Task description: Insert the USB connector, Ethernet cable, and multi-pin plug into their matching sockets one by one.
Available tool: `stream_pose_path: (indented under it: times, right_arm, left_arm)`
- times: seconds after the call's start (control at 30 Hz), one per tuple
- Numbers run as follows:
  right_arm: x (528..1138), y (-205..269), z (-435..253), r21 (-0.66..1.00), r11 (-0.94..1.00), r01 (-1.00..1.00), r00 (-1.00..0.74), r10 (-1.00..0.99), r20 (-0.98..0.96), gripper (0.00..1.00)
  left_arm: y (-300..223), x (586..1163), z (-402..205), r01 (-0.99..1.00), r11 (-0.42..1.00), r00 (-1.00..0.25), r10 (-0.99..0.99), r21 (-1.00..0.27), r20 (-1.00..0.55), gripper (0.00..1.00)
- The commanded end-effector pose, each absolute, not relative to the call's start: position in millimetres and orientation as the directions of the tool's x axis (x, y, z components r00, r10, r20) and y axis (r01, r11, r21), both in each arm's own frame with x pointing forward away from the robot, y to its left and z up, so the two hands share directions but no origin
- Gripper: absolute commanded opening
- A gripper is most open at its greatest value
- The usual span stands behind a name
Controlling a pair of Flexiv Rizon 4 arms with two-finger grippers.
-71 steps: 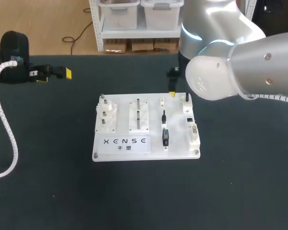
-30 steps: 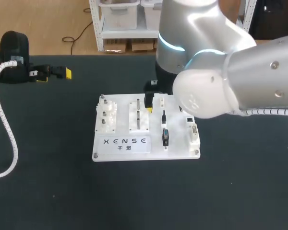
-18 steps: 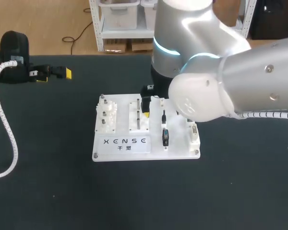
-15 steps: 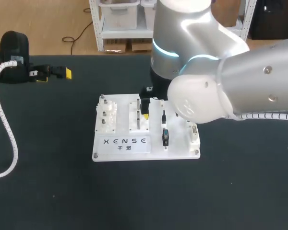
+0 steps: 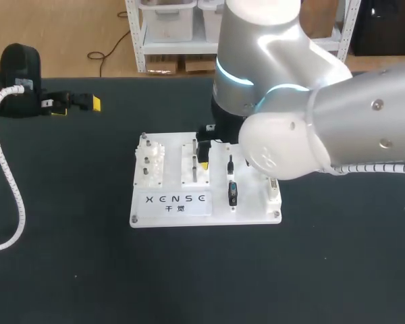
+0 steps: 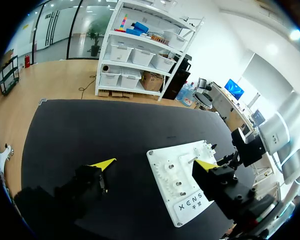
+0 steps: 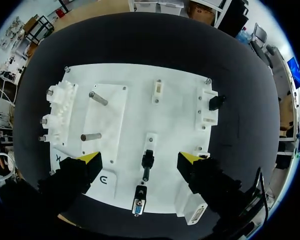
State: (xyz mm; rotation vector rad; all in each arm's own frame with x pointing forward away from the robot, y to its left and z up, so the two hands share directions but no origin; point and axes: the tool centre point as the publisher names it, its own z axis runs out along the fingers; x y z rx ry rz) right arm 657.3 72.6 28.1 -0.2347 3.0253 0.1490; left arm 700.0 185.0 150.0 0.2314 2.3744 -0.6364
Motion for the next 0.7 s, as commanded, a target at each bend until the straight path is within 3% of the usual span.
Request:
stream_pose_path:
  times: [0.03,0.7]
  right_arm:
    - [655.0,71.5,28.4,0.089,0.984,-0.156,-0.982,-0.146,-0.118,1.0]
    - [653.4,71.9,24.7,0.065,0.99,-0.128,-0.988,-0.122,-0.096,1.0]
  left_arm:
    - [185.0,700.0,150.0,0.321,0.866,-0.767,0.0,-0.383,-0.642,1.0]
    - [185.0,700.0,150.0,0.321,0.866,-0.767,0.0,-0.383,-0.642,1.0]
